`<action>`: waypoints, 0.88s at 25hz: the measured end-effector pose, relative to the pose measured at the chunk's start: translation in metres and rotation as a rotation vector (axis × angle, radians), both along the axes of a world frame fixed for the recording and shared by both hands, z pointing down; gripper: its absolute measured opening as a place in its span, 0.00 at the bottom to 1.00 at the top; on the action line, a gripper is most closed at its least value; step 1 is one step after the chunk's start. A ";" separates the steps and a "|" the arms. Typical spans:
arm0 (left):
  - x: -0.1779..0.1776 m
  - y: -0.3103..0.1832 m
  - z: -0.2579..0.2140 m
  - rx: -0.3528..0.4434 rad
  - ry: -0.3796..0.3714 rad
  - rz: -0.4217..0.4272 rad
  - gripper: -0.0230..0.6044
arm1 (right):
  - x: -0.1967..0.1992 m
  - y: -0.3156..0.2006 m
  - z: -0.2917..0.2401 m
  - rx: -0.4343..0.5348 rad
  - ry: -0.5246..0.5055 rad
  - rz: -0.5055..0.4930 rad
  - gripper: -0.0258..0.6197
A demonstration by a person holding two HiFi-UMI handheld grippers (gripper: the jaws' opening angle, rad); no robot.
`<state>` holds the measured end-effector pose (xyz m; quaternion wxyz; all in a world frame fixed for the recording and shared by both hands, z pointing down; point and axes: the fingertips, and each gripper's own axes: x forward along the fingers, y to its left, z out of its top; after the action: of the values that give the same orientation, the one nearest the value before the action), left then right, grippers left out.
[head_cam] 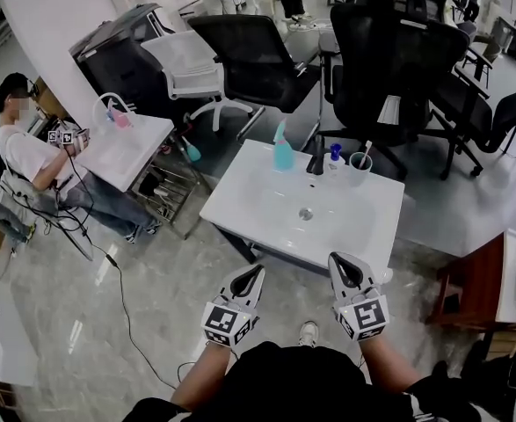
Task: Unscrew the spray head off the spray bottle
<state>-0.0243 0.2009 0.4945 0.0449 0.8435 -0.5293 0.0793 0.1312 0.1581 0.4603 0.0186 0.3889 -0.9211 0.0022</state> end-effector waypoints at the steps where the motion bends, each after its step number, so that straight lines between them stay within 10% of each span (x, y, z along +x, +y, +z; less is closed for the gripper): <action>1: 0.000 -0.003 0.002 -0.003 0.002 -0.003 0.06 | 0.000 -0.002 0.001 -0.003 0.001 -0.005 0.05; 22: -0.062 -0.149 0.016 0.012 0.055 0.029 0.06 | -0.051 -0.125 0.017 -0.016 0.047 0.049 0.05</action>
<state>-0.0862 0.0520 0.5100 0.0533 0.8531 -0.5162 0.0539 0.0802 0.0331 0.4776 0.0431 0.4113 -0.9105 0.0008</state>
